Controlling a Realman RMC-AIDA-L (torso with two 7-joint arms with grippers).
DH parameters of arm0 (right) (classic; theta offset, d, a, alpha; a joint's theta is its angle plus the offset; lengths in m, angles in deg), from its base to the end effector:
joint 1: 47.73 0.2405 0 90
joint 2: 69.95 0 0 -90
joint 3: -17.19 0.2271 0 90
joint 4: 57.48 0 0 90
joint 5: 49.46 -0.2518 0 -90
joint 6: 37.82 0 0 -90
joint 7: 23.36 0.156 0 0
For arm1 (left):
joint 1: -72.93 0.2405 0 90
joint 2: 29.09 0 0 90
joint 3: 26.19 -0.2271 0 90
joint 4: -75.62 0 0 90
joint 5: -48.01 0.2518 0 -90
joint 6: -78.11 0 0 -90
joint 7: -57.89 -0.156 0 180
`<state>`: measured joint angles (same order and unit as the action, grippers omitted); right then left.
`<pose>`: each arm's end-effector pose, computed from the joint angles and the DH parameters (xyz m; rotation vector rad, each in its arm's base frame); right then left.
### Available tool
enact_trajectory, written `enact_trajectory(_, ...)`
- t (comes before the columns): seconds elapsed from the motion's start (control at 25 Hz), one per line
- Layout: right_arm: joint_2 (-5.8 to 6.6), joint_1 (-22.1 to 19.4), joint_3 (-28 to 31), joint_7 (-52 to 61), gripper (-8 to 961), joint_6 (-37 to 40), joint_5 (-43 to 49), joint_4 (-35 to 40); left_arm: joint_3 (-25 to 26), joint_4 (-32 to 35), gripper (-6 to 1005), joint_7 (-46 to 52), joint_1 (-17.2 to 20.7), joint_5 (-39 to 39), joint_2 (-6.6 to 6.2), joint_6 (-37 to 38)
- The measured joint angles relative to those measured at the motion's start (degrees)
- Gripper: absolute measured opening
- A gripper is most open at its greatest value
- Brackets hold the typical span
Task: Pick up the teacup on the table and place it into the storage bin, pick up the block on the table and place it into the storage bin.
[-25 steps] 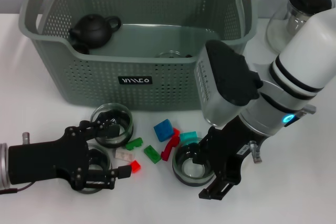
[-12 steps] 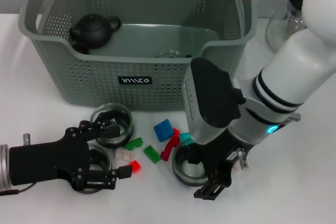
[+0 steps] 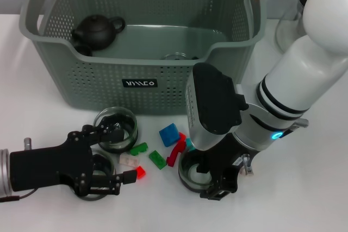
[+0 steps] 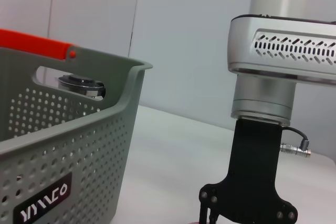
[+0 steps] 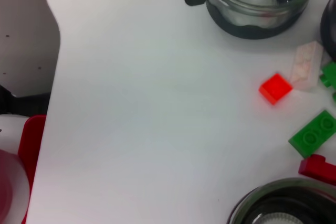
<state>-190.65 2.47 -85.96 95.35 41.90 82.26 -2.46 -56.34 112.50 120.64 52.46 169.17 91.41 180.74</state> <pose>0.1026 0.3419 -0.1293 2.9665 0.0529 0.6777 -0.3075 0.2713 0.0069 -2.7568 -0.4924 -0.7996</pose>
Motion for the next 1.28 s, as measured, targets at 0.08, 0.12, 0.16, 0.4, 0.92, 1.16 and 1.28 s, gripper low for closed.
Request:
enact_trajectory(0.08,0.01,0.0,0.0,-0.1,602,0.0,0.0,0.1,0.0,0.0,948,0.0,0.0,0.0,0.03,-0.1)
enact_trajectory(0.12,0.02,0.1,0.0,-0.2,568,0.0,-0.1,0.2,0.0,-0.1,948,0.0,0.0,0.0,0.05,-0.2)
enact_trajectory(0.16,0.02,0.1,0.1,-0.3,535,0.0,-0.1,0.2,0.0,-0.1,948,0.0,0.0,0.0,0.07,-0.3)
enact_trajectory(0.4,0.03,0.6,0.0,-0.3,386,0.3,0.0,-0.3,0.1,-0.1,948,0.0,0.1,-0.1,0.09,-0.3)
enact_trajectory(0.92,0.28,0.9,3.9,0.5,67,7.7,-0.7,3.9,0.7,-0.1,948,0.0,0.2,-0.1,-0.15,-0.4)
enact_trajectory(1.16,0.38,1.5,10.8,2.2,63,16.4,-0.2,8.9,1.3,-0.1,948,0.0,0.2,-0.1,-0.18,-0.3)
enact_trajectory(1.28,0.44,2.0,14.9,2.7,59,21.1,-0.2,12.4,1.5,-0.1,948,0.0,0.2,-0.1,-0.18,-0.4)
